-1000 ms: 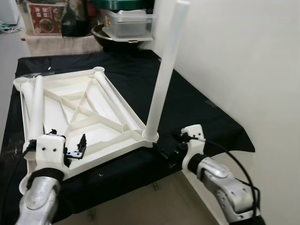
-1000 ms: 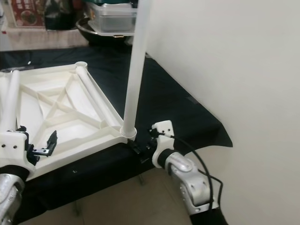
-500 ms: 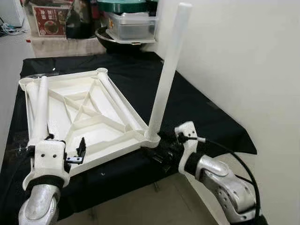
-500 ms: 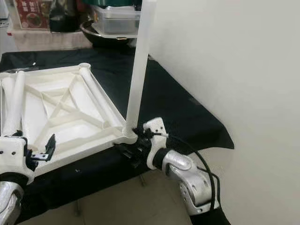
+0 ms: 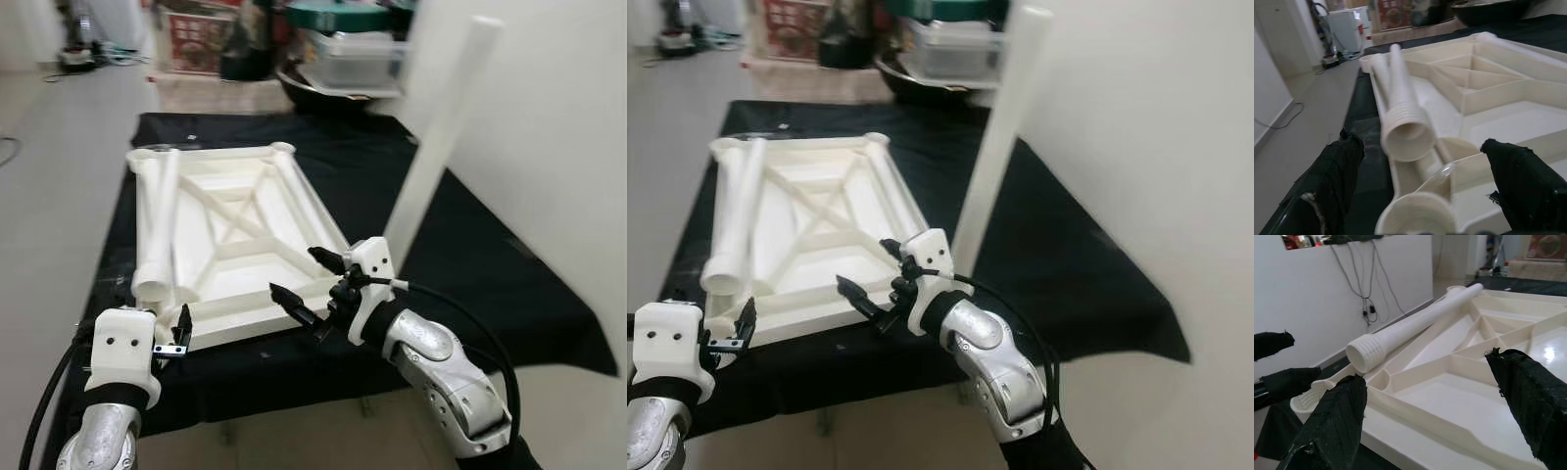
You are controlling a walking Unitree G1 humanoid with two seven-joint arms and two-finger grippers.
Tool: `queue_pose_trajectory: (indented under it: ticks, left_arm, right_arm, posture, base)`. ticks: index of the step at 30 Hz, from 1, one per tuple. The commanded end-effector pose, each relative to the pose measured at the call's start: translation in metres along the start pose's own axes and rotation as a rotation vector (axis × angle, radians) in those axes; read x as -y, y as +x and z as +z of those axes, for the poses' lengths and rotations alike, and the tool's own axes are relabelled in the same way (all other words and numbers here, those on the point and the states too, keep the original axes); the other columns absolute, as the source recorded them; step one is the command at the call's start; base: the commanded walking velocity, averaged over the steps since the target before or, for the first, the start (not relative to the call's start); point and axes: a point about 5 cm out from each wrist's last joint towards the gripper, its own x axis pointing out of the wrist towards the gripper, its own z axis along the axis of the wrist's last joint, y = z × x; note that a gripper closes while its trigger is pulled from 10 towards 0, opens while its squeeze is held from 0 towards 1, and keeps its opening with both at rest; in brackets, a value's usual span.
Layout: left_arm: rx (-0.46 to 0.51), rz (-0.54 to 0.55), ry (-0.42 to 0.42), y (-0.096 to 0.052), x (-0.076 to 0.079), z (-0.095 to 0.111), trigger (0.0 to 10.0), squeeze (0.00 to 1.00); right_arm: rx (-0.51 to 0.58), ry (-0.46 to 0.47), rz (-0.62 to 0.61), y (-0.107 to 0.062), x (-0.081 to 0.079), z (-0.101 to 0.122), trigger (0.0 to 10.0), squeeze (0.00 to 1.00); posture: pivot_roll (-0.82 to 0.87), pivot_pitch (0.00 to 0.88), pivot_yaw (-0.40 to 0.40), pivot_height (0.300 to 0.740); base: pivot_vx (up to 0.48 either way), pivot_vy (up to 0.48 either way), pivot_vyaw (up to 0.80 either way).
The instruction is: Building children table
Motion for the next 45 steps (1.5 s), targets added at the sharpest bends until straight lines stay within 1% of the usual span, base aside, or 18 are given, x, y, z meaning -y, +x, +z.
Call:
queue_pose_trajectory:
  ticks: [1,5,7,8,10,15,16,17,19,20,22,23,24,25,36,39,43,45]
  left_arm:
    - [0.012,0.004,0.039,-0.001,-0.003,0.001,10.0,0.0]
    - [0.027,0.017,0.123,0.002,-0.01,0.002,10.0,0.0]
    - [0.042,0.034,0.176,0.006,-0.016,0.004,10.0,0.0]
    - [0.042,0.034,0.176,0.006,-0.016,0.004,10.0,0.0]
    - [0.06,0.04,0.203,0.011,-0.017,0.005,10.0,0.0]
    - [0.088,0.039,0.234,0.015,-0.014,0.007,10.0,0.0]
    - [0.106,0.053,0.257,0.016,-0.013,0.009,10.0,0.0]
    - [0.106,0.053,0.257,0.016,-0.013,0.009,10.0,0.0]
    - [0.131,0.086,0.276,0.018,-0.013,0.012,10.0,0.0]
    - [0.131,0.086,0.276,0.018,-0.013,0.012,10.0,0.0]
    - [0.135,0.1,0.272,0.019,-0.013,0.014,10.0,0.0]
    - [0.135,0.1,0.272,0.019,-0.013,0.014,10.0,0.0]
    - [0.14,0.099,0.272,0.017,-0.015,0.014,10.0,0.0]
    - [0.142,0.099,0.273,0.017,-0.015,0.014,10.0,0.0]
    - [0.143,0.109,0.254,0.015,-0.012,0.012,10.0,0.0]
    - [0.105,0.097,0.182,0.015,-0.012,0.008,10.0,0.0]
    - [0.065,0.088,0.144,0.017,-0.012,0.005,10.0,0.0]
    - [0.048,0.036,0.116,0.019,-0.009,0.003,10.0,0.0]
  right_arm:
    - [-0.049,-0.004,-0.016,-0.004,0.002,-0.008,10.0,0.0]
    - [-0.114,0.036,-0.084,-0.01,0.006,-0.017,10.0,0.0]
    - [-0.203,0.062,-0.159,-0.02,0.009,-0.027,10.0,0.0]
    - [-0.203,0.062,-0.159,-0.02,0.009,-0.027,10.0,0.0]
    - [-0.307,0.077,-0.228,-0.032,0.015,-0.037,10.0,0.0]
    - [-0.357,0.068,-0.298,-0.041,0.022,-0.043,10.0,0.0]
    - [-0.333,0.047,-0.376,-0.042,0.029,-0.041,10.0,0.0]
    - [-0.333,0.047,-0.376,-0.042,0.029,-0.041,10.0,0.0]
    - [-0.221,0.013,-0.483,-0.038,0.037,-0.029,10.0,0.0]
    - [-0.221,0.013,-0.483,-0.038,0.037,-0.029,10.0,0.0]
    - [-0.099,-0.022,-0.489,-0.032,0.036,-0.013,10.0,0.0]
    - [-0.099,-0.022,-0.489,-0.032,0.036,-0.013,10.0,0.0]
    - [-0.028,-0.082,-0.491,-0.029,0.035,0.0,10.0,0.0]
    - [-0.014,-0.1,-0.495,-0.029,0.036,0.002,10.0,0.0]
    - [0.037,-0.11,-0.457,-0.019,0.033,0.008,10.0,0.0]
    - [0.017,-0.096,-0.464,-0.018,0.035,0.002,10.0,0.0]
    - [0.008,-0.115,-0.475,-0.019,0.037,-0.001,10.0,0.0]
    - [0.001,-0.109,-0.499,-0.018,0.04,-0.003,10.0,0.0]
  posture:
    - [0.12,0.0,-0.108,0.74]
    - [0.11,0.0,-0.115,0.74]
    - [0.08,0.0,-0.107,0.74]
    - [0.08,0.0,-0.107,0.74]
    - [0.06,0.0,-0.096,0.74]
    - [0.05,0.0,-0.097,0.74]
    - [0.05,0.0,-0.098,0.74]
    - [0.05,0.0,-0.098,0.74]
    - [0.06,0.0,-0.104,0.74]
    - [0.06,0.0,-0.104,0.74]
    - [0.06,0.0,-0.109,0.74]
    - [0.06,0.0,-0.109,0.74]
    - [0.07,0.0,-0.122,0.74]
    - [0.07,0.0,-0.122,0.74]
    - [0.08,0.0,-0.132,0.74]
    - [0.08,0.0,-0.126,0.74]
    - [0.08,0.0,-0.126,0.74]
    - [0.07,0.0,-0.116,0.74]
  base:
    - [0.0,0.0,0.8]
    - [0.0,0.0,0.8]
    - [0.0,0.0,0.8]
    - [0.0,0.0,0.8]
    - [0.0,0.0,0.8]
    - [0.0,0.0,0.8]
    - [0.0,0.0,0.8]
    - [0.0,0.0,0.8]
    - [0.0,0.0,0.8]
    - [0.0,0.0,0.8]
    - [0.0,0.0,0.8]
    - [0.0,0.0,0.8]
    - [0.0,0.0,0.8]
    - [0.0,0.0,0.8]
    - [0.0,0.0,0.8]
    - [0.0,0.0,0.0]
    - [0.0,0.27,0.0]
    - [0.0,0.48,0.0]
